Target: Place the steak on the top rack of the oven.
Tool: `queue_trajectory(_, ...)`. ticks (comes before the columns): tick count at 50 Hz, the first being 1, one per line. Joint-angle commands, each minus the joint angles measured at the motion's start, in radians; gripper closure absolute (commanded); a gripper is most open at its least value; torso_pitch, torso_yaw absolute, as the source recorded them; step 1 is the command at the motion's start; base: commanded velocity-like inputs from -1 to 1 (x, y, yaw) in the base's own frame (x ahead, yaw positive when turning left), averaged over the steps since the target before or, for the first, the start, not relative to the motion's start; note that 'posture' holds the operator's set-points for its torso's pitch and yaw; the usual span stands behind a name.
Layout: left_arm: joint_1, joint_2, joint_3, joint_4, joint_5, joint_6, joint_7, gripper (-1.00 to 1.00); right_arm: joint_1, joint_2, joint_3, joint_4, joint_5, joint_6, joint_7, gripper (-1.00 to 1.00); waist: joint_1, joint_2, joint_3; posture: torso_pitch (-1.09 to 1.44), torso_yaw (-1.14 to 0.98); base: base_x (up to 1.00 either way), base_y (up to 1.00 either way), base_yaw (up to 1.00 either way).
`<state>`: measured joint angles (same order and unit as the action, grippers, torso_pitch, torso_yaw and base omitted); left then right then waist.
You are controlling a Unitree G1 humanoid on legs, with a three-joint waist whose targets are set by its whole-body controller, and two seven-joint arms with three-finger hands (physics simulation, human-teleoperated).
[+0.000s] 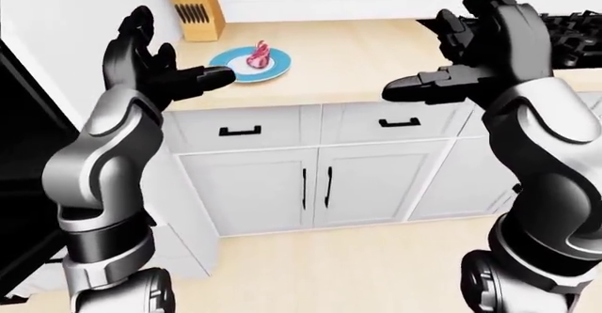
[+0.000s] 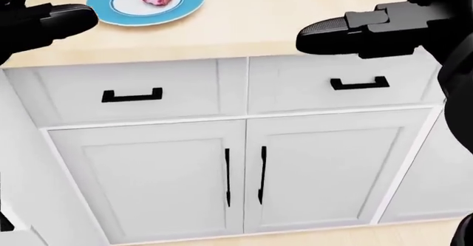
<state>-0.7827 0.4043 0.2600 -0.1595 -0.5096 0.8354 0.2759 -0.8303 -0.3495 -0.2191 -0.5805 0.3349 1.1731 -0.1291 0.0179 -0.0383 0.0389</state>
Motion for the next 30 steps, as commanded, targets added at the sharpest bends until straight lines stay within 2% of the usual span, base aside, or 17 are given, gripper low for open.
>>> queue_trajectory(1, -0.03, 0.005, -0.002, -0.018, 0.0, -0.026, -0.01, -1.0, -0.023, -0.014, -0.017, -0.009, -0.006, -0.023, -0.004, -1.0, -0.003, -0.017, -0.025, 0.0, 0.0, 0.15, 0.0, 0.0)
queue_trajectory(2, -0.031, 0.004, 0.0, -0.017, 0.0, -0.024, -0.009, -1.0, -0.024, -0.014, -0.016, -0.007, -0.006, -0.023, -0.004, -1.0, 0.004, -0.025, -0.033, 0.0, 0.0, 0.14, 0.0, 0.0)
queue_trajectory(3, -0.031, 0.003, -0.001, -0.014, 0.001, -0.027, -0.012, -1.0, -0.023, -0.013, -0.015, -0.005, -0.007, -0.027, -0.004, -1.0, -0.01, -0.003, -0.024, 0.0, 0.0, 0.14, 0.0, 0.0)
queue_trajectory(5, -0.032, 0.003, -0.002, -0.015, 0.003, -0.025, -0.012, -1.0, -0.018, -0.013, -0.013, 0.001, -0.008, -0.036, -0.001, -1.0, -0.009, -0.011, -0.018, 0.0, 0.0, 0.15, 0.0, 0.0)
queue_trajectory(7, -0.032, 0.001, -0.003, -0.009, 0.006, -0.03, -0.015, -1.0, -0.021, -0.014, -0.014, 0.001, -0.007, -0.032, -0.002, -1.0, -0.012, 0.005, -0.024, 0.0, 0.0, 0.15, 0.0, 0.0)
queue_trajectory(11, -0.033, 0.0, -0.004, -0.006, 0.009, -0.032, -0.017, -1.0, -0.021, -0.015, -0.013, 0.006, -0.009, -0.035, -0.001, -1.0, -0.016, 0.042, -0.009, 0.0, 0.0, 0.15, 0.0, 0.0)
queue_trajectory(13, -0.035, 0.001, -0.001, -0.012, 0.007, -0.024, -0.015, -1.0, -0.022, -0.014, -0.012, 0.005, -0.009, -0.034, -0.002, -1.0, -0.022, 0.076, -0.012, 0.0, 0.0, 0.14, 0.0, 0.0)
queue_trajectory(15, -0.033, 0.001, 0.0, -0.007, 0.009, -0.029, -0.018, -1.0, -0.021, -0.013, -0.01, 0.006, -0.01, -0.035, -0.003, -1.0, -0.027, 0.143, -0.032, 0.0, 0.0, 0.15, 0.0, 0.0)
queue_trajectory(16, -0.033, 0.001, 0.0, -0.007, 0.009, -0.028, -0.018, -1.0, -0.02, -0.012, -0.01, 0.006, -0.01, -0.036, -0.002, -1.0, -0.018, 0.094, -0.019, 0.0, 0.0, 0.14, 0.0, 0.0)
queue_trajectory(17, -0.034, 0.002, 0.001, -0.007, 0.008, -0.027, -0.018, -1.0, -0.02, -0.013, -0.01, 0.008, -0.011, -0.038, -0.001, -1.0, -0.024, 0.117, -0.02, 0.0, 0.0, 0.14, 0.0, 0.0)
queue_trajectory(18, -0.035, 0.002, 0.002, -0.012, 0.006, -0.021, -0.015, -1.0, -0.021, -0.013, -0.012, 0.006, -0.01, -0.035, -0.002, -1.0, -0.019, 0.111, -0.022, 0.0, 0.0, 0.15, 0.0, 0.0)
queue_trajectory(21, -0.036, 0.002, 0.002, -0.015, 0.003, -0.018, -0.014, -1.0, -0.024, -0.012, -0.012, 0.003, -0.009, -0.03, -0.004, -1.0, -0.015, 0.087, -0.029, 0.0, 0.0, 0.14, 0.0, 0.0)
queue_trajectory(25, -0.032, 0.0, -0.002, -0.004, 0.01, -0.031, -0.019, -1.0, -0.02, -0.011, -0.009, 0.004, -0.011, -0.034, -0.002, -1.0, -0.009, 0.041, -0.014, 0.0, 0.0, 0.14, 0.0, 0.0)
queue_trajectory(27, -0.033, 0.0, -0.001, 0.001, 0.012, -0.036, -0.022, -1.0, -0.026, -0.013, -0.014, 0.0, -0.008, -0.027, -0.001, -1.0, -0.003, -0.003, -0.024, 0.0, 0.0, 0.15, 0.0, 0.0)
queue_trajectory(28, -0.033, -0.001, -0.002, -0.004, 0.011, -0.03, -0.019, -1.0, -0.026, -0.014, -0.015, -0.001, -0.008, -0.027, -0.002, -1.0, -0.003, -0.041, -0.032, 0.0, 0.0, 0.14, 0.0, 0.0)
queue_trajectory(29, -0.03, -0.003, -0.004, -0.003, 0.012, -0.033, -0.022, -1.0, -0.022, -0.012, -0.01, 0.0, -0.009, -0.031, -0.003, -1.0, -0.012, 0.0, -0.026, 0.0, 0.0, 0.15, 0.0, 0.0)
queue_trajectory(30, -0.028, -0.003, -0.003, -0.002, 0.013, -0.034, -0.022, -1.0, -0.021, -0.009, -0.006, 0.002, -0.012, -0.033, -0.004, -1.0, -0.008, -0.015, -0.022, 0.0, 0.0, 0.14, 0.0, 0.0)
